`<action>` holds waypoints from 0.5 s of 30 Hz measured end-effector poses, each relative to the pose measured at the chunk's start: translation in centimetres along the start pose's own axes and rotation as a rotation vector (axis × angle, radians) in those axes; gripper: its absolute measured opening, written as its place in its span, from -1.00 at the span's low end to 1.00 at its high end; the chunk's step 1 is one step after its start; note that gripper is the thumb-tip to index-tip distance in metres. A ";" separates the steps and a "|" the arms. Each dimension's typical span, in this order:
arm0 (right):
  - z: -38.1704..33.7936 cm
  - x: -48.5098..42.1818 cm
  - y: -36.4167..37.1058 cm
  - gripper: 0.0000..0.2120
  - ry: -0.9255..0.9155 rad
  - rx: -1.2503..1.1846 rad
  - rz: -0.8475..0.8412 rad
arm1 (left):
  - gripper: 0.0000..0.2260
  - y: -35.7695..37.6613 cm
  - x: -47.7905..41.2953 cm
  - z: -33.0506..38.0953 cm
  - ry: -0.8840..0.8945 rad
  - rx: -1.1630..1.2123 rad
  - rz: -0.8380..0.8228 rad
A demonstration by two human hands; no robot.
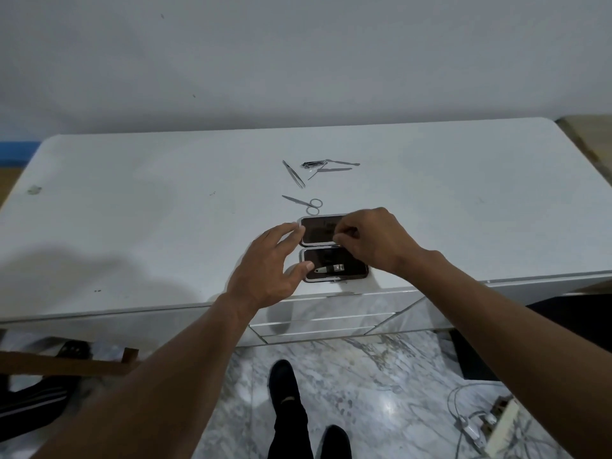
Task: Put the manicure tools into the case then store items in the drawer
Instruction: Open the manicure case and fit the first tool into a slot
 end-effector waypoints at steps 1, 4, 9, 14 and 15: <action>-0.1 -0.9 -0.3 -0.85 0.009 -0.002 0.021 | -0.40 0.0 0.0 0.0 0.003 0.007 0.000; -0.7 -4.0 -0.8 -0.83 0.031 0.023 0.060 | -0.45 -0.4 -0.1 0.3 0.021 0.011 0.022; -1.2 -9.6 -0.7 -0.82 0.086 0.116 0.062 | -0.55 -0.1 -0.4 0.6 0.066 -0.003 0.028; -1.6 -14.0 -1.1 -0.75 0.113 0.233 0.085 | -0.55 0.0 -0.9 0.5 0.137 -0.093 -0.026; -1.6 -14.7 -1.1 -0.73 0.115 0.261 0.078 | -0.54 -0.1 -1.0 0.3 0.157 -0.126 -0.035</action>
Point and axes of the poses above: each hand's wrist, its own x-axis away from the middle knuckle, its own y-axis out of the palm, z = x × y, the point moved 10 cm from there along -x, towards the middle knuckle, and after that the axes turned 1 degree about -x, right-handed, at the moved point
